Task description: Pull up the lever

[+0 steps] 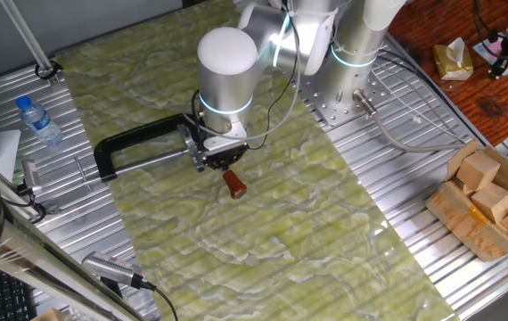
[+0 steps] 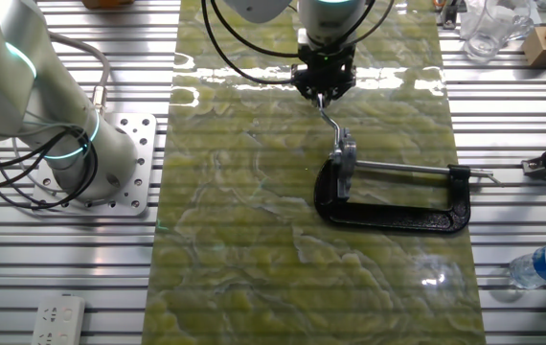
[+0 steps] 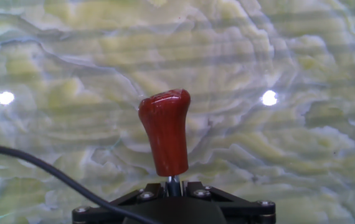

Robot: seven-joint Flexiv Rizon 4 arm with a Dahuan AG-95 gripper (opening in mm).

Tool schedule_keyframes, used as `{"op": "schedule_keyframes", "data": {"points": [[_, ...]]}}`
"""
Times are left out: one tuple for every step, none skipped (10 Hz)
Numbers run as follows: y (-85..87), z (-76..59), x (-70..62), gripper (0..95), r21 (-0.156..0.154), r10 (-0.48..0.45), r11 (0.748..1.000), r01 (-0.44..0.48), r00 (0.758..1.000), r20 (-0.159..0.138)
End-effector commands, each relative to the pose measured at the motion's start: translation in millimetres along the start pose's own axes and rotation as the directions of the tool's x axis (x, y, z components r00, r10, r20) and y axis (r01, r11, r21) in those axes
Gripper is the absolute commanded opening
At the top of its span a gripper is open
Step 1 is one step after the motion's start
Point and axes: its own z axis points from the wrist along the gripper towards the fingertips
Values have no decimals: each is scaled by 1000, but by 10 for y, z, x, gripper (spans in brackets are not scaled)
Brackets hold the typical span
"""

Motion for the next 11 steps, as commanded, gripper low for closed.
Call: {"op": "schedule_keyframes", "data": {"points": [[-4, -372, 5, 0, -1, 1, 1000, -1, 1000, 5], [-3, -382, 5, 0, -1, 3, 1000, -3, 1000, 9], [-3, -397, 4, 0, 2, 0, 1000, 0, 1000, 8], [-2, -411, 4, 0, 7, 0, 1000, 0, 1000, 8], [-2, -424, 3, 0, 10, -2, 1000, 2, 1000, 9], [-1, -429, 3, 0, 16, -3, 1000, 3, 1000, 10], [-1, -443, 2, 0, 25, -2, 1000, 2, 1000, 14], [0, -454, 1, 0, 27, -1, 1000, 1, 1000, 14], [1, -466, 1, 0, 30, -3, 1000, 3, 1000, 13], [1, -473, 1, 0, 30, -5, 1000, 5, 1000, 16], [3, -487, 2, 0, 30, -7, 1000, 7, 1000, 16]]}}
